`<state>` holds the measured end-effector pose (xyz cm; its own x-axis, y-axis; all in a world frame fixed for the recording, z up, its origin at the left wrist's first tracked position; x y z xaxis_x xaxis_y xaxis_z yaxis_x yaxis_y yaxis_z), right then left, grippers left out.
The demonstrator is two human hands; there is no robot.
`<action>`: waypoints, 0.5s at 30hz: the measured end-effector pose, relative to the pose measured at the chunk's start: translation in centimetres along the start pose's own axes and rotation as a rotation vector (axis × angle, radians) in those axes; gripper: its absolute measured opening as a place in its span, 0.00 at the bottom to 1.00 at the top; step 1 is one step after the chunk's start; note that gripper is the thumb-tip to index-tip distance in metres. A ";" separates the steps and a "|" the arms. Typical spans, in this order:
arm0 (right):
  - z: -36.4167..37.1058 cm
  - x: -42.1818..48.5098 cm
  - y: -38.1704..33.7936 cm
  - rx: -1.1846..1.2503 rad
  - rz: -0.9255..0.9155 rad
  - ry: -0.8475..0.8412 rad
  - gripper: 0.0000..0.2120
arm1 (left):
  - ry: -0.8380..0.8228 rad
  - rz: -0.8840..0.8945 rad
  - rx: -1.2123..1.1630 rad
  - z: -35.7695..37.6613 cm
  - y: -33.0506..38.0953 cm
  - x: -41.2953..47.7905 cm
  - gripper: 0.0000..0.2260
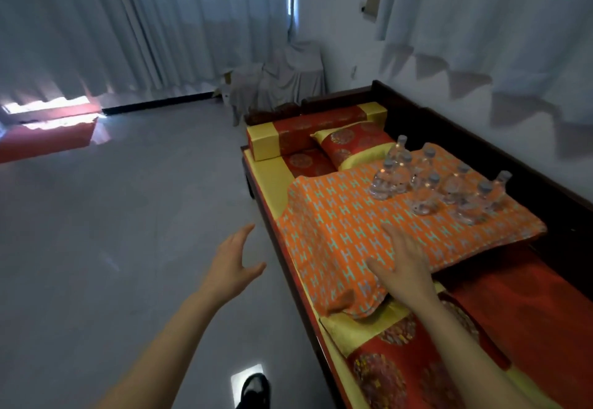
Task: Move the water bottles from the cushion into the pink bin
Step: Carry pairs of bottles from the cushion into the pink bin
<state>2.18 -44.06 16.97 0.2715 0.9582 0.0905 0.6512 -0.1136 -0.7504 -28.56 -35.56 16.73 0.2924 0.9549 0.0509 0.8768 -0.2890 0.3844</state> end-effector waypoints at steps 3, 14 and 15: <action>1.6 5.1 0.7 -0.006 0.045 0.046 0.34 | -0.008 0.047 -0.001 0.5 -1.6 6.8 0.36; 3.2 18.3 2.6 0.013 0.281 0.298 0.33 | -0.156 0.298 -0.027 2.5 -0.8 30.8 0.36; 3.1 18.9 2.9 0.004 0.288 0.312 0.33 | -0.166 0.320 -0.032 3.0 -0.2 32.0 0.35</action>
<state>7.01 -25.44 14.49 0.6441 0.7618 0.0698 0.5144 -0.3638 -0.7765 -18.23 -5.12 15.48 0.6102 0.7919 0.0243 0.7194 -0.5667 0.4017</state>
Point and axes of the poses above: each hand's wrist, its own x-axis towards the middle knuckle, its own z-axis out of the palm, y = z × x, the point moved 10 cm from there along x, towards the middle knuckle, and after that the axes turned 15 degrees about x, right-handed, at the moved point
